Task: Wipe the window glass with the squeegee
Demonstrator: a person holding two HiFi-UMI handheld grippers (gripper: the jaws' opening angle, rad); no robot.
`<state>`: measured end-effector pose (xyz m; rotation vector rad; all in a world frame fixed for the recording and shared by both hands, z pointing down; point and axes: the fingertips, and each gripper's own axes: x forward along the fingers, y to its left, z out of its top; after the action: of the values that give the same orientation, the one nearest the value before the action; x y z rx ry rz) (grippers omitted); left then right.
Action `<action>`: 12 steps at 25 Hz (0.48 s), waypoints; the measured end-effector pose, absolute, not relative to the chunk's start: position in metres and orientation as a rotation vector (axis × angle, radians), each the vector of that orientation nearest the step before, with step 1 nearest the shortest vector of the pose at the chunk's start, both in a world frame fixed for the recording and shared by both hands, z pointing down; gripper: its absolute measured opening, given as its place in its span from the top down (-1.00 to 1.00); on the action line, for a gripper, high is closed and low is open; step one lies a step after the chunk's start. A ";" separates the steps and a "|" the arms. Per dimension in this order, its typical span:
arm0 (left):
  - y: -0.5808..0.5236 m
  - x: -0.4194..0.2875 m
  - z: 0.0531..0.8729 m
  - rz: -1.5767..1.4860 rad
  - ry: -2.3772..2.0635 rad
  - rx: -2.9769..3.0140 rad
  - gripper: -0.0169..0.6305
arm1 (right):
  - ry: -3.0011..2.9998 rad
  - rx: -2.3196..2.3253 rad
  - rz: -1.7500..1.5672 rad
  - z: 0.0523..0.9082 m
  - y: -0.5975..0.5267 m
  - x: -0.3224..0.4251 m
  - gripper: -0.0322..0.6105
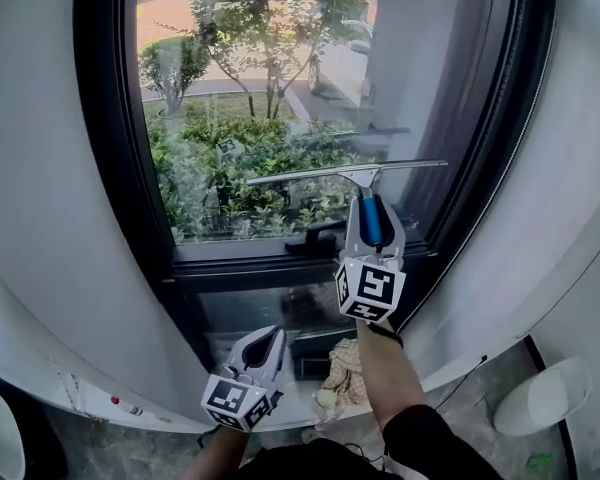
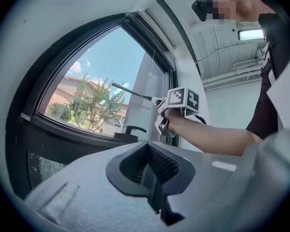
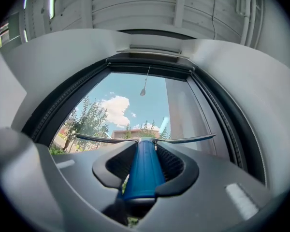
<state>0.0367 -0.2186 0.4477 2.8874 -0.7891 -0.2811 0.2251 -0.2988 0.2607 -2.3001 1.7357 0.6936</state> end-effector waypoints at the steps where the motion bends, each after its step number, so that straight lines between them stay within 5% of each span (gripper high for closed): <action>1: -0.220 0.043 0.449 -0.273 -0.788 2.892 0.95 | 1.718 -2.283 0.726 0.247 -0.298 0.231 0.50; 12: -0.253 0.131 0.418 -0.354 -0.890 2.902 0.95 | 1.648 -2.024 0.891 0.128 -0.318 0.293 0.50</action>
<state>0.1310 -0.2528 0.4182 2.9022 -0.8905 -0.3543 0.2925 -0.3181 0.1283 -2.0239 1.6477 0.8913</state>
